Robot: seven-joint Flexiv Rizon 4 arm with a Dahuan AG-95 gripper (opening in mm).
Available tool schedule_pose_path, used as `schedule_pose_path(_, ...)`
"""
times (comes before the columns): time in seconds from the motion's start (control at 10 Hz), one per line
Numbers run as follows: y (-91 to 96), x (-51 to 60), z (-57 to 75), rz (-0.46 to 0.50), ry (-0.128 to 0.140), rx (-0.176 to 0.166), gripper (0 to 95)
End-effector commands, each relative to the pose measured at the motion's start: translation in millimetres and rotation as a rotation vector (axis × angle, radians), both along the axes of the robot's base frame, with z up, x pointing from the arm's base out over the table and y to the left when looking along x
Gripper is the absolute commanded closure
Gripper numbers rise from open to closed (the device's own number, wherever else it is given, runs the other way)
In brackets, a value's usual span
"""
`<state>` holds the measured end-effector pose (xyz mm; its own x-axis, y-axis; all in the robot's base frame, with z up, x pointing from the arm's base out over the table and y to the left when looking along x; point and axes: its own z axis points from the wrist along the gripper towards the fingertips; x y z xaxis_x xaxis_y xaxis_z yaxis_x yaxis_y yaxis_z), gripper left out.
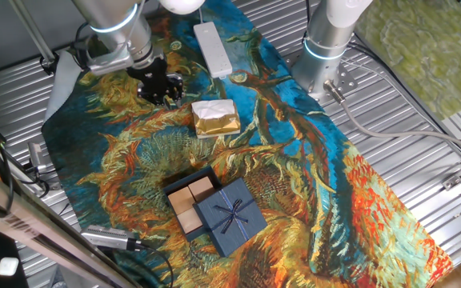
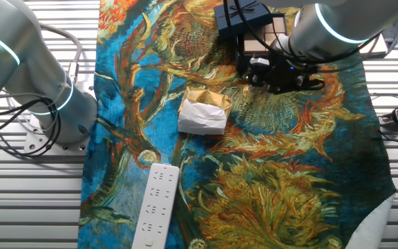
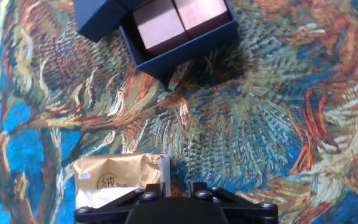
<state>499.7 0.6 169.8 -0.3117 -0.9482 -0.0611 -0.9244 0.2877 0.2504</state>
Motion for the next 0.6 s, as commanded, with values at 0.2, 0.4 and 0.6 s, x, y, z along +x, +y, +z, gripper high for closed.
schedule_pose_path(0.2,-0.6,0.3,0.2,-0.009,0.003,-0.003,76.0)
schedule_pose_path(0.4,3.1,2.7,-2.5,-0.033,0.009,0.032,76.0)
schedule_pose_path(0.6,17.0,10.3,-10.3,-0.07,0.036,0.071,57.0)
